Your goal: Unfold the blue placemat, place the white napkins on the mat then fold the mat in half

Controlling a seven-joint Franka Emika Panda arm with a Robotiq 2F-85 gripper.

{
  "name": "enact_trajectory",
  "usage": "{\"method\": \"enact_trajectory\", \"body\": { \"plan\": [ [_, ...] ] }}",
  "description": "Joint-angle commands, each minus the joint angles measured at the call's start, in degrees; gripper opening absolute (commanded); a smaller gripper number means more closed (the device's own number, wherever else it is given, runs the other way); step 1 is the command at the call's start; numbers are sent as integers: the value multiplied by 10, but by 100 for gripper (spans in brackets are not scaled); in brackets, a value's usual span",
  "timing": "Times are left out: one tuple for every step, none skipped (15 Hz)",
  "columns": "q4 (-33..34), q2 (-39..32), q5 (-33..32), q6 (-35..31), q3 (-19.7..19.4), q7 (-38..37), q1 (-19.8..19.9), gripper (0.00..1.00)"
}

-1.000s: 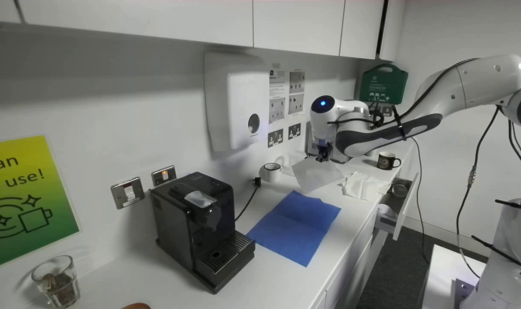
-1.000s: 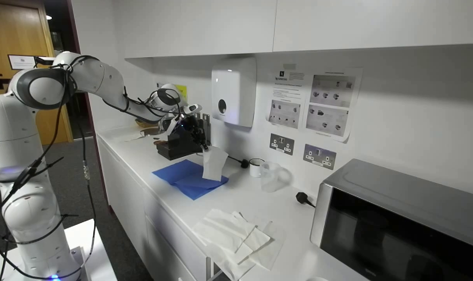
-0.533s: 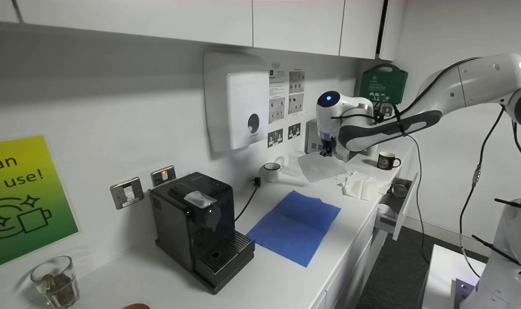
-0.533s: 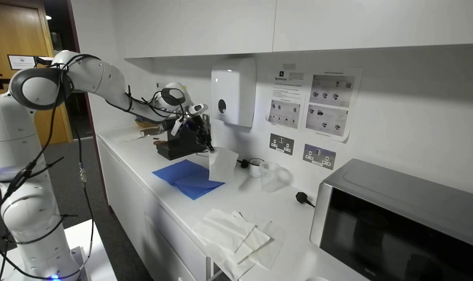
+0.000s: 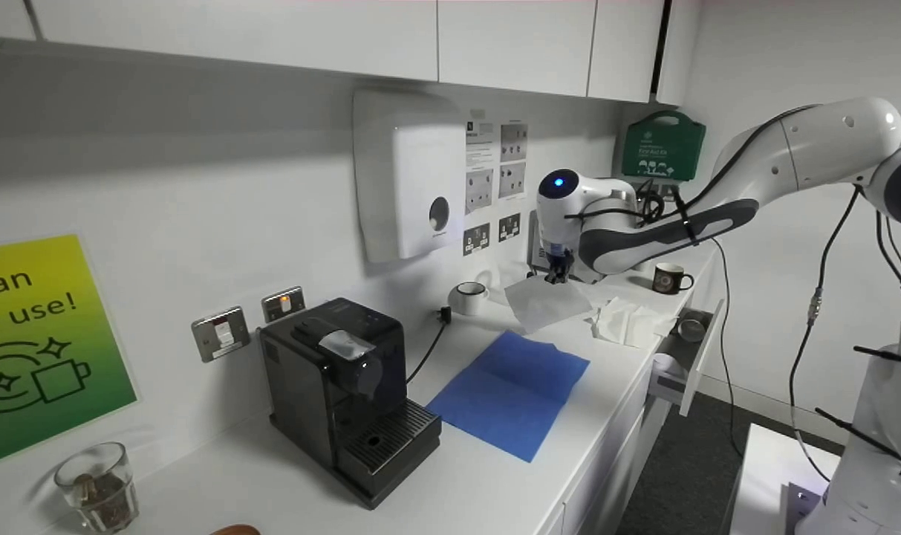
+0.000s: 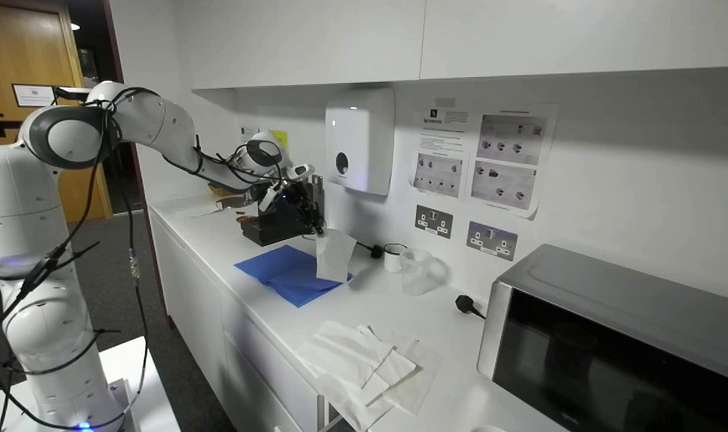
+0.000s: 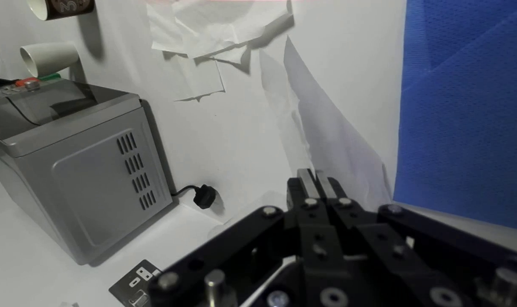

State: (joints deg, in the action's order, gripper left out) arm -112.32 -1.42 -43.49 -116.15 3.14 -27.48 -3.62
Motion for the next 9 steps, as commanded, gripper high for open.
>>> {"method": "enact_trajectory", "body": {
  "plan": [
    [4,-6,25,-6,10,1,-10,0],
    [7,-11,29,-2,15,-5,-14,0],
    [10,-14,36,1,18,-8,-19,0],
    [13,-19,41,4,21,-13,-23,0],
    [16,-23,44,6,25,-19,-27,0],
    [18,-26,52,7,28,-21,-30,0],
    [20,-30,56,7,29,-24,-34,0],
    [22,-33,62,8,31,-24,-37,0],
    [23,-36,64,9,32,-25,-40,0]
  ]
}}
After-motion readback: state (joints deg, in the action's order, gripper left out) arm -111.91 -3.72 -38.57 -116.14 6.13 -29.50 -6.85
